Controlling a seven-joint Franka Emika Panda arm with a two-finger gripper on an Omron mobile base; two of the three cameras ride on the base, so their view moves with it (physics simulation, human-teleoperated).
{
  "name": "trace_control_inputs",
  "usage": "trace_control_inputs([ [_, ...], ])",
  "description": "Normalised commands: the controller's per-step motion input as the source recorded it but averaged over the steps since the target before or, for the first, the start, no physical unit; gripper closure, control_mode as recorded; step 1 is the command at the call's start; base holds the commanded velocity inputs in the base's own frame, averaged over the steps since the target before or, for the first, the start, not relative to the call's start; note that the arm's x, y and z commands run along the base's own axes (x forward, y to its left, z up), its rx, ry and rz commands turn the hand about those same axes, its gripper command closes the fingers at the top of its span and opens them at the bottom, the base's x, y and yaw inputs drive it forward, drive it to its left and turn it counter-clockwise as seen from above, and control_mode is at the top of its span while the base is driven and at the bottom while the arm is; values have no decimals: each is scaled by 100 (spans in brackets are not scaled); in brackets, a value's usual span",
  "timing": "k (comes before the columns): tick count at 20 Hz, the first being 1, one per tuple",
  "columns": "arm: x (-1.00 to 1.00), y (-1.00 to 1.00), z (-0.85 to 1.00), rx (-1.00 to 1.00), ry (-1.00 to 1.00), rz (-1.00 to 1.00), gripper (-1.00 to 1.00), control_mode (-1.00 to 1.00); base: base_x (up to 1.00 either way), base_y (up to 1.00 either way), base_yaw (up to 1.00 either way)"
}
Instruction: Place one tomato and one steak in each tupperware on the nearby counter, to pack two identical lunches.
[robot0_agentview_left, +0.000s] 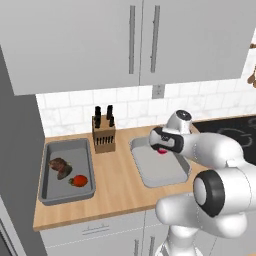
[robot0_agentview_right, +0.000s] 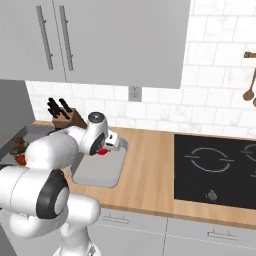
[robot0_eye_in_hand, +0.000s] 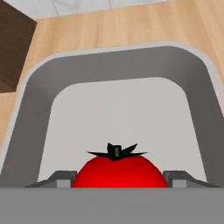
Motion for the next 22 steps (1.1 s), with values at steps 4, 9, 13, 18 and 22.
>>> trace_control_inputs([
  [4, 11, -23, -45, 0, 0, 0, 100, -100, 0, 0, 0],
  [9, 28, -2, -25, 0, 0, 0, 100, -100, 0, 0, 0],
  [13, 37, 0, -25, 0, 0, 0, 100, -100, 0, 0, 0],
  [18, 18, 0, -11, 0, 0, 0, -100, -100, 0, 0, 0],
  [22, -34, 0, 40, 0, -13, 0, -100, -100, 0, 0, 0],
])
